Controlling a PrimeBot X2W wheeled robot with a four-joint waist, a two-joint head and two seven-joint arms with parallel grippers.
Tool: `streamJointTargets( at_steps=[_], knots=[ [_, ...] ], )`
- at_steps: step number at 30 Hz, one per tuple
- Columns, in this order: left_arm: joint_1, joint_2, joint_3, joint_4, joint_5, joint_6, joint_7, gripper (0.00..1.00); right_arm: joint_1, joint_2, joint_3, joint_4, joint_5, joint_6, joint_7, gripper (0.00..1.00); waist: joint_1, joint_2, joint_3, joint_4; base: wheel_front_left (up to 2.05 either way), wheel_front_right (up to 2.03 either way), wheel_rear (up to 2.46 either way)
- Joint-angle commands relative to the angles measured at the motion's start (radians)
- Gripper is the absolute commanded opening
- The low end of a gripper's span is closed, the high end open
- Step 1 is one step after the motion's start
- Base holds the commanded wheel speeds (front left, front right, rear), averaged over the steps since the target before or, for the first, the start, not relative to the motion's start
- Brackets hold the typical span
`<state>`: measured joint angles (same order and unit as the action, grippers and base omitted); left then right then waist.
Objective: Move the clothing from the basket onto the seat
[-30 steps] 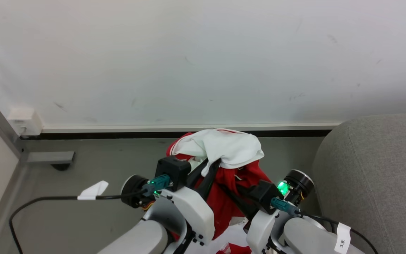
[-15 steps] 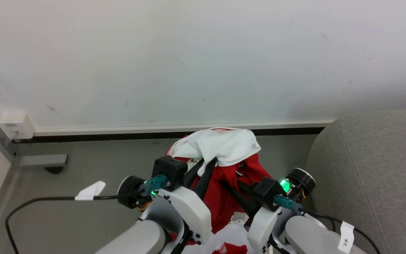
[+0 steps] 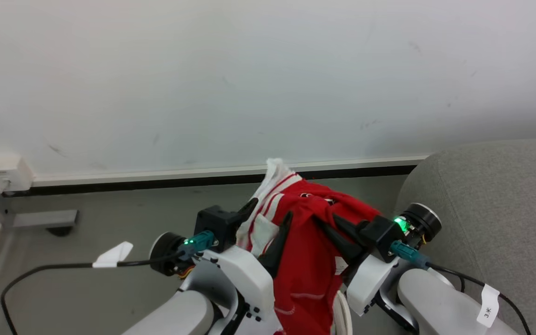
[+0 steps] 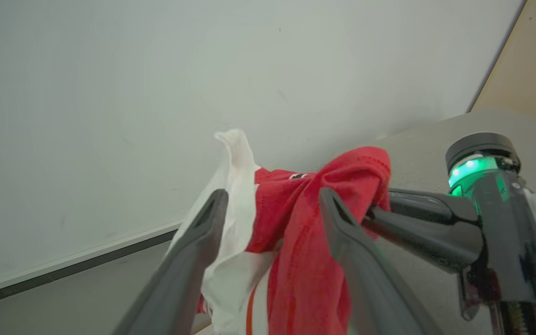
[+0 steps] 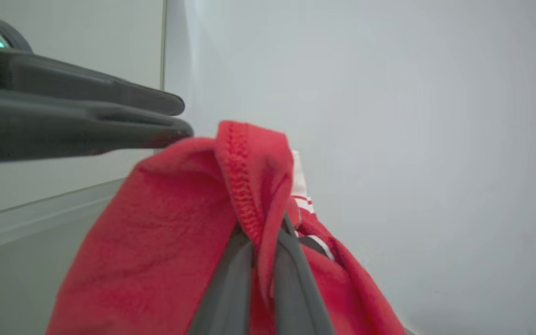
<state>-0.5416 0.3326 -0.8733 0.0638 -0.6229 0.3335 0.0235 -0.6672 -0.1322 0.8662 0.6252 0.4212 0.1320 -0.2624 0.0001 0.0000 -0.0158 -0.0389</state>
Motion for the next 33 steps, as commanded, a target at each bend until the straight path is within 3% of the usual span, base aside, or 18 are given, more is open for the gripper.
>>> streamJointTargets(
  at_steps=[1, 7, 24, 33],
  knots=[
    [0.010, 0.008, 0.005, 0.002, 0.003, 0.005, -0.012, 1.00, 0.016, -0.016, -0.015, -0.019, -0.012, -0.002, -0.004, 0.00, -0.0001, 0.0000, -0.001, -0.014, 0.00, 0.00, 0.00],
    [0.017, 0.014, 0.005, -0.006, 0.000, 0.011, -0.011, 1.00, 0.016, -0.058, -0.060, -0.074, -0.027, -0.002, -0.004, 0.00, -0.0001, 0.0000, 0.002, -0.075, 0.00, 0.00, 0.00],
    [0.010, 0.008, 0.009, -0.009, -0.002, 0.019, -0.035, 1.00, 0.002, -0.185, -0.153, -0.187, -0.041, -0.002, -0.004, 0.00, -0.0001, 0.0000, 0.025, -0.358, 0.00, 0.00, 0.00],
    [-0.003, -0.004, 0.003, 0.001, -0.002, 0.017, -0.042, 1.00, 0.016, -0.254, -0.214, -0.217, -0.033, -0.002, -0.004, 0.00, -0.0001, 0.0000, 0.046, -0.457, 0.00, 0.00, 0.00]
  ],
)
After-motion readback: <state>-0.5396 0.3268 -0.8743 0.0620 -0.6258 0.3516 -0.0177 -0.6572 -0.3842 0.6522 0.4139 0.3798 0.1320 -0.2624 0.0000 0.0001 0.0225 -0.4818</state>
